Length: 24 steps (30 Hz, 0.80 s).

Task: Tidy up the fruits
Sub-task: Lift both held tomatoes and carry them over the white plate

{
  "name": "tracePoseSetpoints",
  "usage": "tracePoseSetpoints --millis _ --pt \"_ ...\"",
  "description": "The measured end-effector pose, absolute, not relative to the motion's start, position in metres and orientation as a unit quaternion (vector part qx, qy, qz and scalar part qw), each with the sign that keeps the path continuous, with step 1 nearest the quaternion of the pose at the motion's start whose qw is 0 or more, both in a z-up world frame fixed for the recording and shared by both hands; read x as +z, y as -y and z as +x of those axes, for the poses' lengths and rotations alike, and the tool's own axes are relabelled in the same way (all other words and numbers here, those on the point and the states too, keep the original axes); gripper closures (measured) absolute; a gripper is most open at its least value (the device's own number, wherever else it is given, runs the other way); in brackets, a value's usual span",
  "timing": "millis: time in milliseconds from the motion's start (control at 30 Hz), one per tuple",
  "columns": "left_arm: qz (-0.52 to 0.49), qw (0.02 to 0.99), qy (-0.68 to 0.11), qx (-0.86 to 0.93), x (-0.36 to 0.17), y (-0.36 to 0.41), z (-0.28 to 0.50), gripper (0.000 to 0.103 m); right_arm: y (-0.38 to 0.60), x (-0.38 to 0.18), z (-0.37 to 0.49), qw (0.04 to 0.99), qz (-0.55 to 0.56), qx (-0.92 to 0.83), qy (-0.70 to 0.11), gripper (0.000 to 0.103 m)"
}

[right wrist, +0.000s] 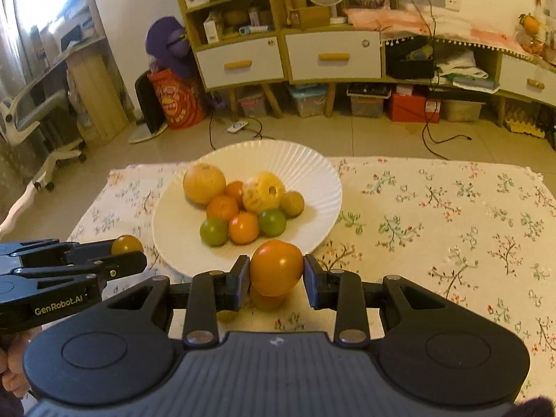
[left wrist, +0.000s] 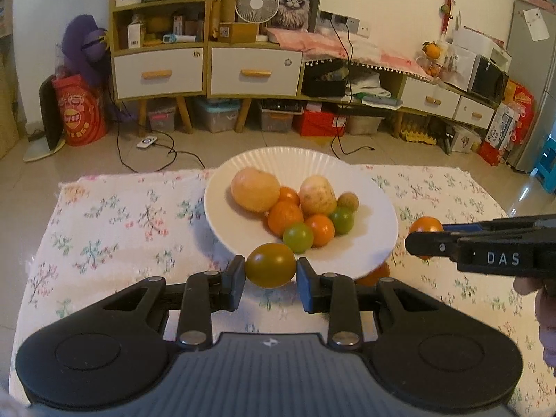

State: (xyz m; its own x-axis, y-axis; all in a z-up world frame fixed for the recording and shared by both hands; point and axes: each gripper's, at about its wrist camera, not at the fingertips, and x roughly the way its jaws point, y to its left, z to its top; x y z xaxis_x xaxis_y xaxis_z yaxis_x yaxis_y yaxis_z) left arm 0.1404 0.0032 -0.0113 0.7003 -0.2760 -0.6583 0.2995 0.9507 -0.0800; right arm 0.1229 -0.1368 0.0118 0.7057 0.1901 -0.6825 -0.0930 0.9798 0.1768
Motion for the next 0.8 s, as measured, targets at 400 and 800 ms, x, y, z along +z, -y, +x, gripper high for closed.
tracePoseSetpoints --millis 400,800 --pt "0.032 0.925 -0.351 -0.141 -0.024 0.011 0.171 0.093 0.143 0.004 0.142 0.926 0.074 0.071 -0.362 0.073" --pt "0.030 0.921 -0.362 -0.137 -0.034 0.011 0.188 0.093 0.140 -0.005 0.158 0.928 0.064 0.082 -0.357 0.073"
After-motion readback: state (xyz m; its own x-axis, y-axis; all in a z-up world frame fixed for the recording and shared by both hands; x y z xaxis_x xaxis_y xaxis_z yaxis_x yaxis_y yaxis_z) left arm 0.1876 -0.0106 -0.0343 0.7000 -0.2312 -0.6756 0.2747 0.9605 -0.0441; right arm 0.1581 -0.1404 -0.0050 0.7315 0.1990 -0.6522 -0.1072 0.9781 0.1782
